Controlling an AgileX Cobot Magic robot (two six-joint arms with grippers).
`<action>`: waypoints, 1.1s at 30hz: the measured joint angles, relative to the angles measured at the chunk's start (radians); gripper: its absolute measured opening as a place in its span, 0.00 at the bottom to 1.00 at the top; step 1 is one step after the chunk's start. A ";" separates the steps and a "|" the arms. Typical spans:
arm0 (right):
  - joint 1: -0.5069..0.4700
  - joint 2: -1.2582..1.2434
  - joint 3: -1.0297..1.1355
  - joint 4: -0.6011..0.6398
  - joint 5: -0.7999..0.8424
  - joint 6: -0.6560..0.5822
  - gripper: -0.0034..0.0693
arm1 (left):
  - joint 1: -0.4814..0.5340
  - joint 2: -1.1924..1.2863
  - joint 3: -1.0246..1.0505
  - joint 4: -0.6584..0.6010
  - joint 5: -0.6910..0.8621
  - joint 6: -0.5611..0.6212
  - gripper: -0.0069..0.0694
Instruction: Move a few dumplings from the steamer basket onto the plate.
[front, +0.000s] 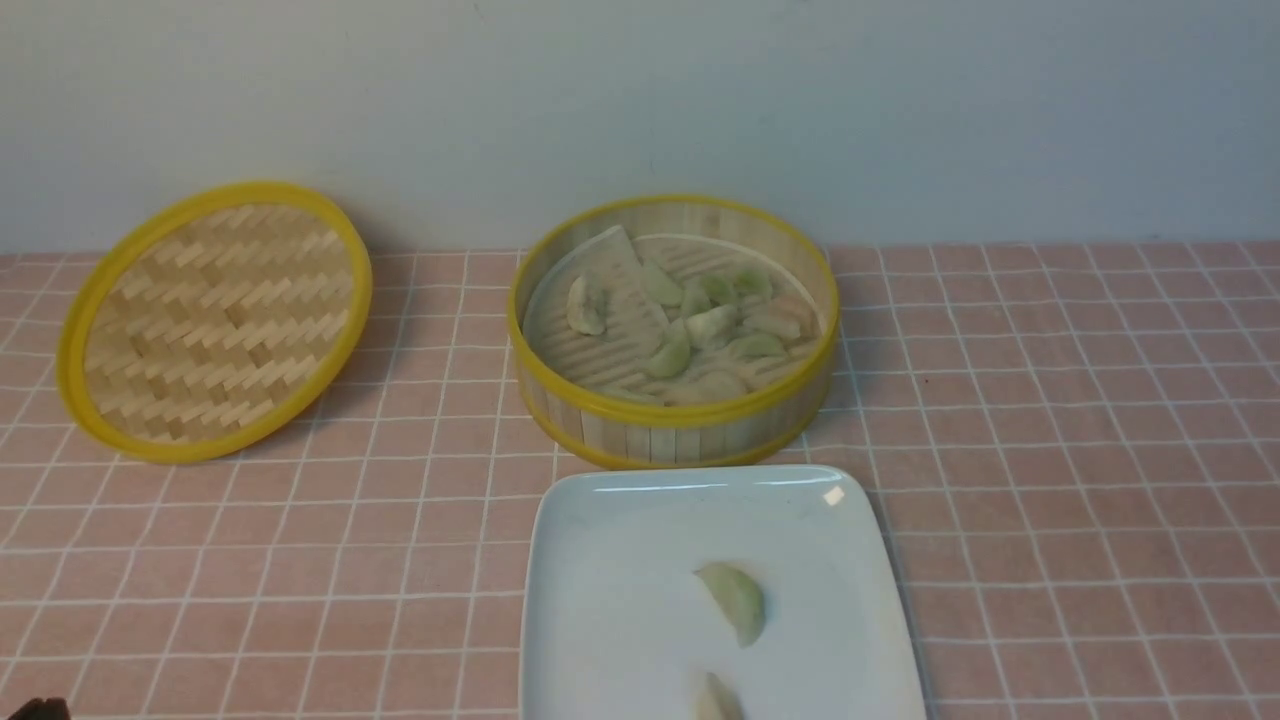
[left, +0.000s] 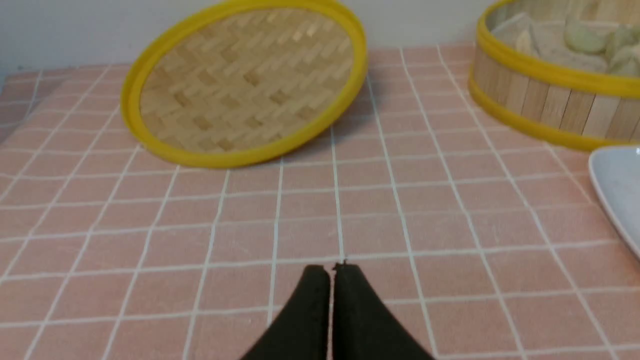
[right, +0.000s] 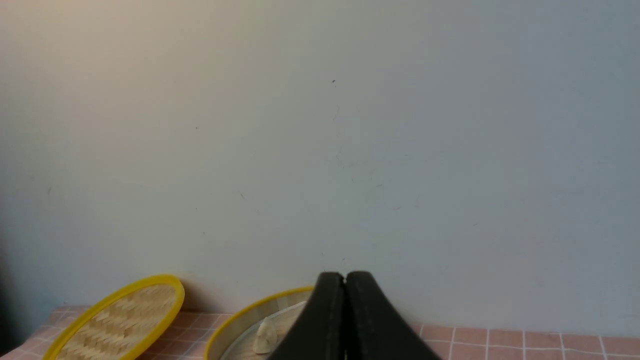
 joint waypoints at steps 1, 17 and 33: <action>0.000 0.000 0.000 0.000 0.000 -0.002 0.03 | -0.001 0.000 0.001 0.006 0.009 0.000 0.08; 0.000 0.000 0.000 0.000 0.001 -0.003 0.03 | -0.099 0.000 0.001 0.044 0.011 0.002 0.08; 0.000 0.000 0.000 0.000 0.001 -0.003 0.03 | -0.099 0.000 0.001 0.045 0.011 0.002 0.08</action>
